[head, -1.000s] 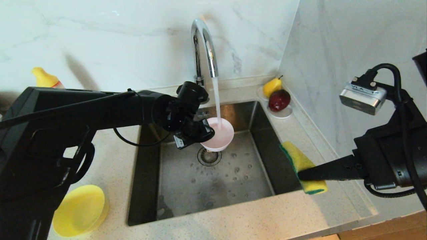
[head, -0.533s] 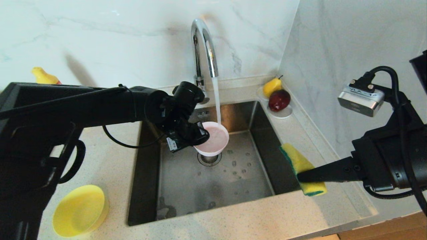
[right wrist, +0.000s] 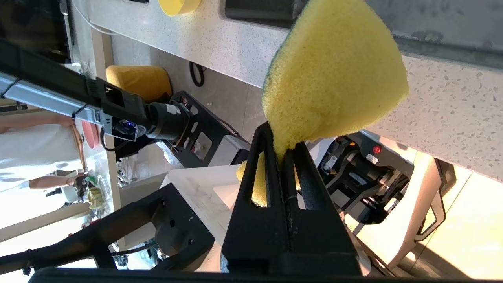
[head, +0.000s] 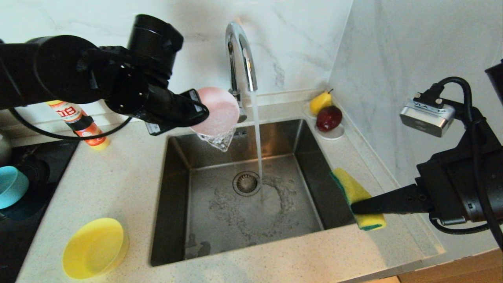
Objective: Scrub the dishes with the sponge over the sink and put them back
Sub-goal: Wash the bowl
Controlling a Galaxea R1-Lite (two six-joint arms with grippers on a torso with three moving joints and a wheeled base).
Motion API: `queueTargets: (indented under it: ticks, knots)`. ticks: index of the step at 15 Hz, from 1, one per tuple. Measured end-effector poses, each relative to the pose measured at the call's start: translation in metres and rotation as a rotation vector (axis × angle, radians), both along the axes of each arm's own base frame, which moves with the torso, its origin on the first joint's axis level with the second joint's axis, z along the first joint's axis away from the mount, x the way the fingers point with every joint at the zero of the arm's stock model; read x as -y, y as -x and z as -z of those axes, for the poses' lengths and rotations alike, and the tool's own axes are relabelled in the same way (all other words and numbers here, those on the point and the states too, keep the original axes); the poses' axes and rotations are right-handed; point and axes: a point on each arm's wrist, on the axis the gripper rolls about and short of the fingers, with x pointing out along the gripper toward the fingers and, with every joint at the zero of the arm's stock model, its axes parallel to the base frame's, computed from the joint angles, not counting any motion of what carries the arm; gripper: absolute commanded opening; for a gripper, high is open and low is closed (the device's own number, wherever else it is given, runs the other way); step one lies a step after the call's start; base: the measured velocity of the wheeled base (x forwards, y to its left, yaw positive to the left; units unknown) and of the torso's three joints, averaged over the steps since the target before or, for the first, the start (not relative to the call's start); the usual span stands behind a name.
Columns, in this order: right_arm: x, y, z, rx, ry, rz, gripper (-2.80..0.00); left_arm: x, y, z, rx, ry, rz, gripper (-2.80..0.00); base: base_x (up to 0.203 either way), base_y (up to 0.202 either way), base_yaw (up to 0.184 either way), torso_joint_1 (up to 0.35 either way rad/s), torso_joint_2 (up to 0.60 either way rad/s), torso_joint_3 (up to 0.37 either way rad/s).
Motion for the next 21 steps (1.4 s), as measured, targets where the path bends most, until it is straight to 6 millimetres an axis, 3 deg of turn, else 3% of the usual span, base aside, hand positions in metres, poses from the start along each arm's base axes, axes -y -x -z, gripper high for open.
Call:
queueTargets:
  ticks: [2, 7, 13, 17, 21]
  knots:
    - [0.000, 0.000, 0.000, -0.001, 0.000, 0.000, -2.80, -0.012, 0.004, -0.005, 0.089, -0.048, -0.023, -2.80, 0.000, 0.000, 0.000, 0.000, 0.00, 0.000]
    - [-0.002, -0.002, 0.002, -0.007, 0.007, -0.003, -2.80, -0.024, 0.012, 0.008, 0.346, -0.183, 0.015, -2.80, 0.000, 0.000, 0.000, 0.000, 0.00, 0.000]
    - [-0.006, -0.006, 0.005, -0.020, 0.016, -0.006, -2.80, -0.040, 0.041, -0.024, 0.797, -0.230, 0.027, -2.80, 0.000, 0.000, 0.000, 0.000, 0.00, 0.000]
    - [-0.007, -0.007, 0.007, -0.027, 0.019, -0.008, -2.80, -0.051, 0.073, -0.036, 0.974, -0.252, 0.137, -2.80, 0.000, 0.000, 0.000, 0.000, 0.00, 0.000]
    - [-0.009, -0.007, 0.007, -0.029, 0.019, -0.017, -2.80, -0.057, 0.085, -0.036, 0.987, -0.251, 0.142, -2.80, 0.000, 0.000, 0.000, 0.000, 0.00, 0.000]
